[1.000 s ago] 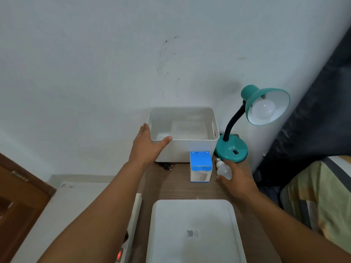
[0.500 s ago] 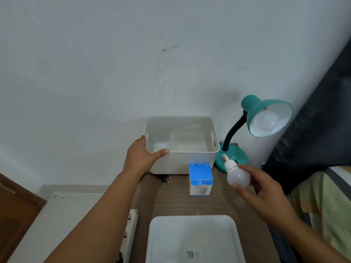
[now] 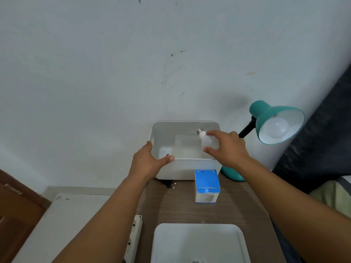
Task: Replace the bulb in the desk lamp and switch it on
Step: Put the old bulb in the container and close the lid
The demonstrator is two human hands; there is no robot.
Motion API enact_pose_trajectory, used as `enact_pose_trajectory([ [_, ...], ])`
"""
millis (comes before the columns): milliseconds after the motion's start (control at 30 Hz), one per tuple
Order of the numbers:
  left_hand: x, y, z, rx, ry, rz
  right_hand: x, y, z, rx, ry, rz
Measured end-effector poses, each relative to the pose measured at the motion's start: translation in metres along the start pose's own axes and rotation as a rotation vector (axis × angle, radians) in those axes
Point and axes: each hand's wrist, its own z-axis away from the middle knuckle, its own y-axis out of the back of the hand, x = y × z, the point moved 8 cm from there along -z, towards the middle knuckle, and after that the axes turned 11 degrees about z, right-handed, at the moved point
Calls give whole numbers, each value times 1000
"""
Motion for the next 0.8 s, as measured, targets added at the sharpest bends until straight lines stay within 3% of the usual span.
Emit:
enact_pose_trajectory([
  [167, -3, -1, -3, 6, 15, -5, -1, -13, -19, -95, -16, 178],
  [467, -3, -2, 1, 20, 11, 16, 0, -18, -19, -173, -29, 170],
  [667, -2, 0, 1, 8, 14, 4, 1, -3, -5, -86, -4, 129],
  [800, 2, 4, 5, 5, -29, 9, 4, 15, 21, 37, 0, -41],
])
